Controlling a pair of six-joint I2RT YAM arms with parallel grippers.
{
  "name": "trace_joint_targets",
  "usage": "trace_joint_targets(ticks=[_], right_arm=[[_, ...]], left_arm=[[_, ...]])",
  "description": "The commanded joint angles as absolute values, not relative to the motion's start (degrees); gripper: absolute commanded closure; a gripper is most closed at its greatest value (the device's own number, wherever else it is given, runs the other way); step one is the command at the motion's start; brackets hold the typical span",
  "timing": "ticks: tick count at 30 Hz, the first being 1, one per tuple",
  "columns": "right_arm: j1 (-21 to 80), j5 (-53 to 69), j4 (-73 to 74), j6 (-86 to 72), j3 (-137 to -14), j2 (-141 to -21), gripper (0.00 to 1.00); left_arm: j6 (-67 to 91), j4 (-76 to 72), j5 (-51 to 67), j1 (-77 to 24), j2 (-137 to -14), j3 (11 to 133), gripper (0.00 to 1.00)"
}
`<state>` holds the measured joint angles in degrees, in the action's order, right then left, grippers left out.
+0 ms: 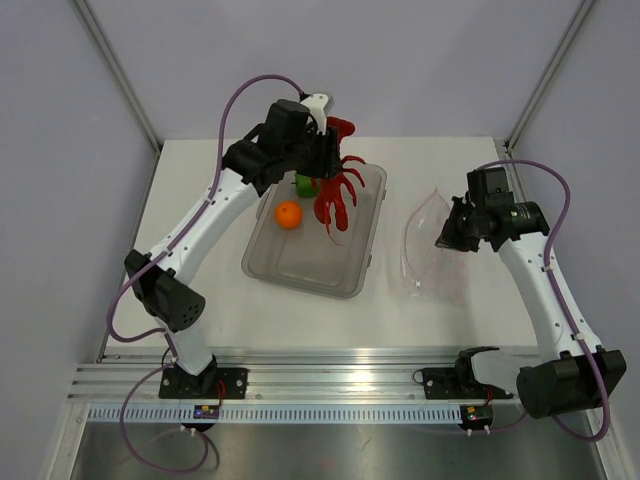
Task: Place the food in the zip-top bag and seal the zipper
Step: Pick up the fake lobster from the bin.
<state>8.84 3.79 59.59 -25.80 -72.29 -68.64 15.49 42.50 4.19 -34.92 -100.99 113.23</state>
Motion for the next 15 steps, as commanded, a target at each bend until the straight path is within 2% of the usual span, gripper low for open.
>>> trace_joint_targets(ticks=[1, 11, 15], right_arm=[[9.05, 4.48, 58.18, -26.28, -72.42, -67.06, 1.0], [9.14, 5.18, 57.48, -26.37, -71.9, -67.59, 1.0], [9.14, 6.33, 56.78, -26.46, -72.07, -68.2, 1.0]], left_arm=[[14.59, 38.68, 7.47, -34.54, -100.37, 111.36, 1.0], [15.73, 32.18, 13.88, -33.75, -94.84, 107.41, 1.0], [16.52, 20.85, 18.53, -33.75, -87.9, 99.24, 1.0]])
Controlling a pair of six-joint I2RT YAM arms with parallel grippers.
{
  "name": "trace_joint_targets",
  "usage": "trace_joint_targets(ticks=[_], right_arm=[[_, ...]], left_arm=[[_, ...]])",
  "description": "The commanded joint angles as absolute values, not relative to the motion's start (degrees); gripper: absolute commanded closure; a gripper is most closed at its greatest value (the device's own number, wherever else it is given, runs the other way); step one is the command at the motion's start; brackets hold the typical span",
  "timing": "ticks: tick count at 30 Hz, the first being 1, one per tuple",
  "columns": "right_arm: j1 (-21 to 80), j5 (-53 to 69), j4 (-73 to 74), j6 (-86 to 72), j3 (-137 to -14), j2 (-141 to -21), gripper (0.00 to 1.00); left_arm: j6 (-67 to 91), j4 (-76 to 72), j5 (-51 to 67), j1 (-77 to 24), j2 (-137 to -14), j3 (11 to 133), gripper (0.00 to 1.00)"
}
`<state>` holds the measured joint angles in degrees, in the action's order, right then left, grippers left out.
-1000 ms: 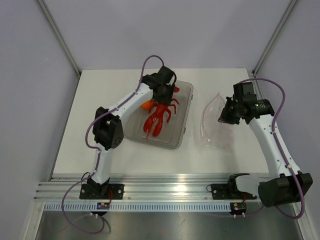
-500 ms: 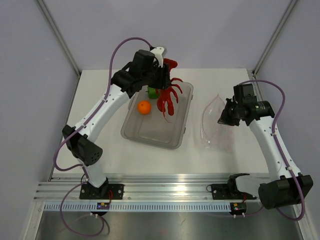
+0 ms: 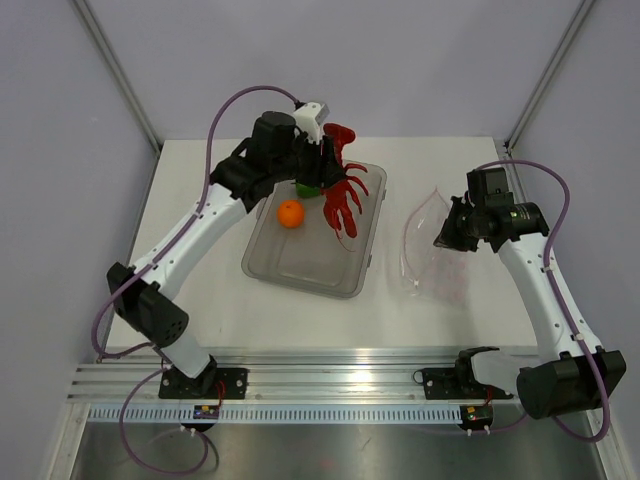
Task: Place the food in the zip-top bag and seal the zipper
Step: Pick up the fake lobster from the bin, then place the fake lobster in the zipper food storage bag.
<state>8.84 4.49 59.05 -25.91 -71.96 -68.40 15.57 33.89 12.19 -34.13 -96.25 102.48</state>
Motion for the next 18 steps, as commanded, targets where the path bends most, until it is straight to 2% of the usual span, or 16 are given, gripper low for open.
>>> trace_joint_targets(ticks=[1, 8, 18], right_arm=[[9.14, 6.33, 56.78, -26.37, -72.24, -68.64, 1.0], [9.14, 7.21, 56.43, -26.46, -72.86, -69.17, 1.0], [9.14, 8.96, 55.99, -26.89, -72.6, -68.99, 1.0]], left_arm=[[16.7, 15.87, 19.94, -33.75, -85.45, 97.23, 1.0], [20.03, 0.27, 33.98, -33.92, -82.18, 90.09, 1.0], [20.12, -10.63, 50.61, -33.84, -84.11, 93.08, 1.0]])
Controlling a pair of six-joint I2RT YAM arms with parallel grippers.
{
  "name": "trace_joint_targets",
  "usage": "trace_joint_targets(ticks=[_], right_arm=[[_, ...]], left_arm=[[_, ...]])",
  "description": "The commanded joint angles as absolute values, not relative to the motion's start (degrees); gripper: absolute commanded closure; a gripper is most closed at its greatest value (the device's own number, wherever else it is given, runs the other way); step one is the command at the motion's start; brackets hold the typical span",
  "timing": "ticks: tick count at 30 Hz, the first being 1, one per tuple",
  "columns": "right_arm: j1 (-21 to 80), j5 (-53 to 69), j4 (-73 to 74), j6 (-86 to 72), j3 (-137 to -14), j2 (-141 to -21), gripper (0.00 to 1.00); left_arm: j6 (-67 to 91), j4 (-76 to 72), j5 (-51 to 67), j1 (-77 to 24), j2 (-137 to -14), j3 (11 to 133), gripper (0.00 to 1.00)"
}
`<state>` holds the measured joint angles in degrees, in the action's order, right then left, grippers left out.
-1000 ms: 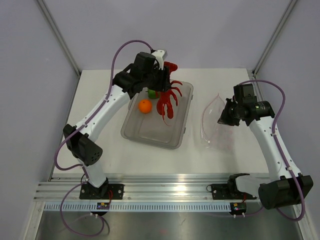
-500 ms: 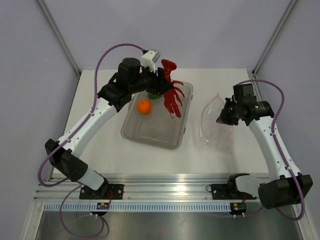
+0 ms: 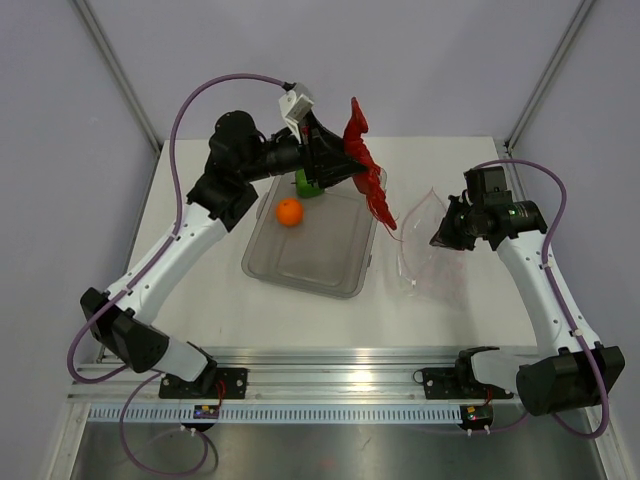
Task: Place the food in the zip-top bag and seal the zipper
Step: Place the fake lobster in the zipper food storage bag.
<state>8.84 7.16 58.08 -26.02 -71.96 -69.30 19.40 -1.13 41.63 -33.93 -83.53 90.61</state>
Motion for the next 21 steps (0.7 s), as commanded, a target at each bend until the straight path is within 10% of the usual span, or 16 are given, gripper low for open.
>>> trace_joint_targets(ticks=[1, 21], right_arm=[[9.05, 9.31, 55.9, -26.81, -72.68, -68.99, 1.0], [9.14, 12.3, 57.22, -27.51, -73.65, -66.71, 1.0]], left_arm=[[20.39, -12.03, 52.02, -33.84, -84.29, 93.34, 1.0], [32.52, -24.87, 64.87, -36.56, -96.68, 101.78, 1.0]])
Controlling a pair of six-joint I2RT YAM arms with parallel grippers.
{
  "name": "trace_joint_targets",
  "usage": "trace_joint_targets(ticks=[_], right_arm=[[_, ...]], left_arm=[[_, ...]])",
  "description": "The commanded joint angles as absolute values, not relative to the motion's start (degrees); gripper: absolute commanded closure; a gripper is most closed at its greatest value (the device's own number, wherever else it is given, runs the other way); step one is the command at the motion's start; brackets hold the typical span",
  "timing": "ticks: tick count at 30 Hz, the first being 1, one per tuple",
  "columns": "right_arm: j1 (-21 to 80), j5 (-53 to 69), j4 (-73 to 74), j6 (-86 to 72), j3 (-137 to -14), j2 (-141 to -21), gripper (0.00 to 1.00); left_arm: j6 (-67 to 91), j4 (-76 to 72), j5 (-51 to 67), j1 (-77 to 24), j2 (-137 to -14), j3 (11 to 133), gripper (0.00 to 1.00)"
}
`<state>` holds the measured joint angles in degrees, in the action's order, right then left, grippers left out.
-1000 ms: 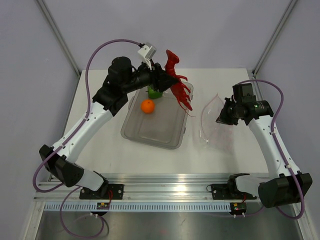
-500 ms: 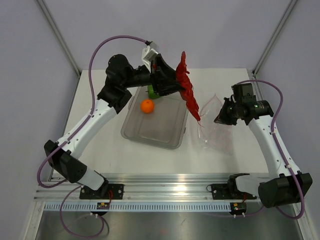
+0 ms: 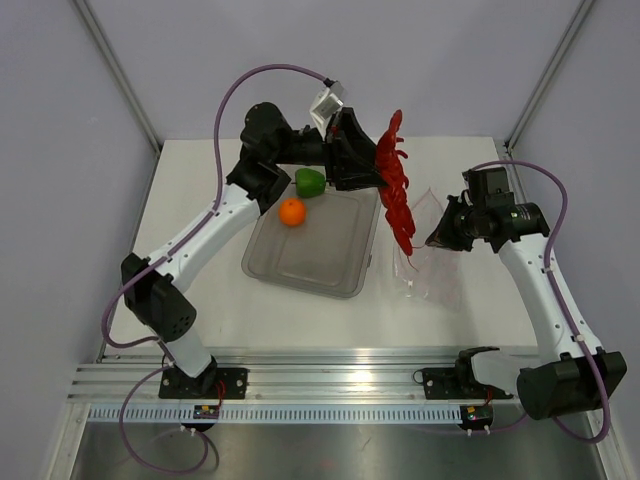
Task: Place the food in the zip-top bag and seal the zipper
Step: Place the fake lobster in the zipper food storage bag.
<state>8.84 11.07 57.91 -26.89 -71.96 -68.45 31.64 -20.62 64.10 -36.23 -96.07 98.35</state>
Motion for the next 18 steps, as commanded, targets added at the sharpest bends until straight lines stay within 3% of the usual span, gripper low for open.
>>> trace_joint_targets(ticks=[1, 18], right_arm=[[9.05, 12.39, 57.39, -27.51, -73.74, -66.62, 1.0], [9.23, 19.24, 58.27, -27.86, -73.48, -63.99, 1.0]], left_arm=[[32.43, -24.61, 64.43, -36.65, -97.11, 102.21, 1.0], [23.65, -20.21, 59.59, -39.2, -103.98, 103.55, 1.0]])
